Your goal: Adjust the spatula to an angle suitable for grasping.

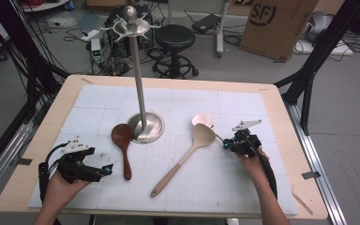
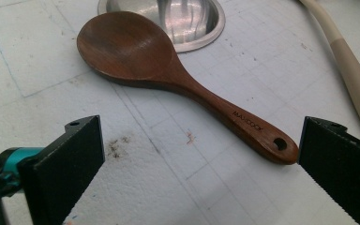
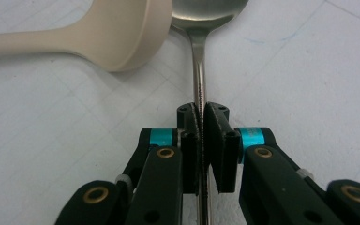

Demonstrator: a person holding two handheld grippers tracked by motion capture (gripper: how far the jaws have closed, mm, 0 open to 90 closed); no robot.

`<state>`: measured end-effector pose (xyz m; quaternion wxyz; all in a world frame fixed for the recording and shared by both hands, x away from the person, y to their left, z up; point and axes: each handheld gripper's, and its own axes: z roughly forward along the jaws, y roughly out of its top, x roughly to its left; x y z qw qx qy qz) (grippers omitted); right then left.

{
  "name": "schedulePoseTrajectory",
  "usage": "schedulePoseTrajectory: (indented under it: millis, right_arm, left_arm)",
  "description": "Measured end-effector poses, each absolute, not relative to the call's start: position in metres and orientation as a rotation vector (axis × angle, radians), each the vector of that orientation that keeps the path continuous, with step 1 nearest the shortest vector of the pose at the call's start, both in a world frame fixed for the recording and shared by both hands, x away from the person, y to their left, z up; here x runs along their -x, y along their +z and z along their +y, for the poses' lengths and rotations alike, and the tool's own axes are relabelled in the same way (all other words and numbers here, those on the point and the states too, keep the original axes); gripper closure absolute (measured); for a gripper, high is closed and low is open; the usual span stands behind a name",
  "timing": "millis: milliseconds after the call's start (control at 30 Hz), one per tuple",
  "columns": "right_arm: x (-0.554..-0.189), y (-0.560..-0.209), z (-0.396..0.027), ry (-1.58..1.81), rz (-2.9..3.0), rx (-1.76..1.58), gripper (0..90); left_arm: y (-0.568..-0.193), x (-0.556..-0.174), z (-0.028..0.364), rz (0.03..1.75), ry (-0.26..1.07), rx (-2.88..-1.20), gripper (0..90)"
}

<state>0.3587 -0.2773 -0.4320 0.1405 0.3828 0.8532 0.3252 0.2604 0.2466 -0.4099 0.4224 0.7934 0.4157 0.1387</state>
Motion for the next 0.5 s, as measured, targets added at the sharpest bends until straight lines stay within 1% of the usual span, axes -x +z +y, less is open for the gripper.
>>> schedulePoseTrajectory:
  millis: [233, 500]
  right_arm:
    - [-0.363, -0.417, -0.274, 0.958, 2.463, -1.083, 84.0]
    - [-0.367, -0.409, -0.275, 0.980, 2.444, -1.079, 84.1]
  left_arm:
    - [-0.410, -0.260, 0.247, 1.043, 0.346, -1.979, 1.6]
    - [-0.410, -0.260, 0.248, 1.044, 0.346, -1.975, 1.6]
